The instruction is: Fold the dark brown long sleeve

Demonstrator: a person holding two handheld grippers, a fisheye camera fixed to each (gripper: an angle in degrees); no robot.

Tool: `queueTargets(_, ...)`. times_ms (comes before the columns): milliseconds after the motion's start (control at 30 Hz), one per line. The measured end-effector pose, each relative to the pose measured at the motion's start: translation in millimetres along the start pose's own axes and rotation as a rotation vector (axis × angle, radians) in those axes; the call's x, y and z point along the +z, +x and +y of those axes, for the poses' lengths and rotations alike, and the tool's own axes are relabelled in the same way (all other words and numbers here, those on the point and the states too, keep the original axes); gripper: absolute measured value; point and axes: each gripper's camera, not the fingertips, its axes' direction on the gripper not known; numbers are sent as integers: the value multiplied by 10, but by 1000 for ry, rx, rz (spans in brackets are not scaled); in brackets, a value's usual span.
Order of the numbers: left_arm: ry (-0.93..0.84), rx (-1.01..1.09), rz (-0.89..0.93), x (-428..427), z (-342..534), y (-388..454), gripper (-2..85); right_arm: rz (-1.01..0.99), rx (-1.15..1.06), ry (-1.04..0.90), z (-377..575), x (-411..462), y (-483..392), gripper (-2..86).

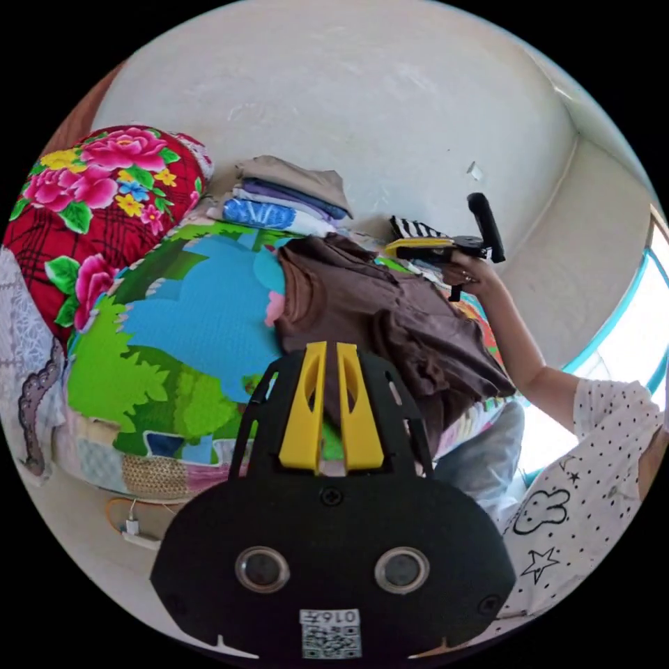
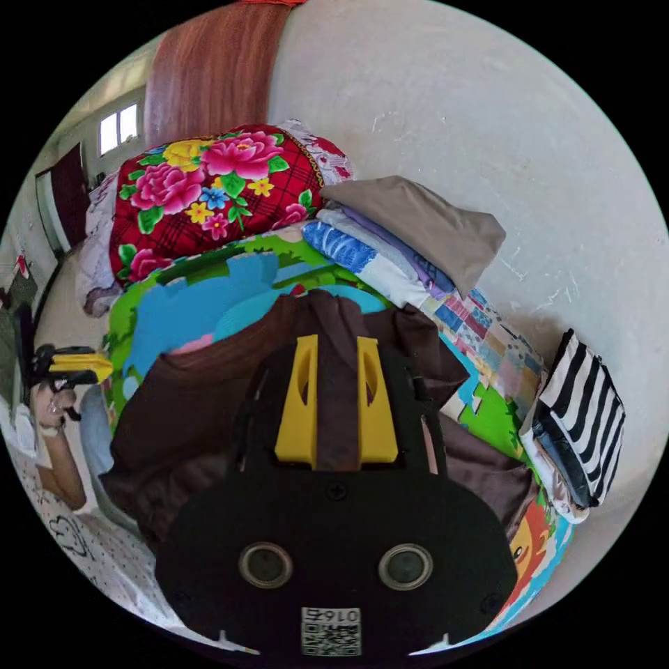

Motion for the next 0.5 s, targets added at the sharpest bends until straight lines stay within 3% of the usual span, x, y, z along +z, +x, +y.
queueTargets(100, -85, 76, 52, 251, -9, 282, 53, -194, -178, -171, 672, -259, -297, 88)
queueTargets(200, -223, 143, 111, 540, -17, 529, 68, -147, -236, -179, 1284, -395, -631, 92)
queueTargets(500, -294, 163, 91, 752, 65, 807, 17, -142, 36, -82, 2031, -398, -716, 84)
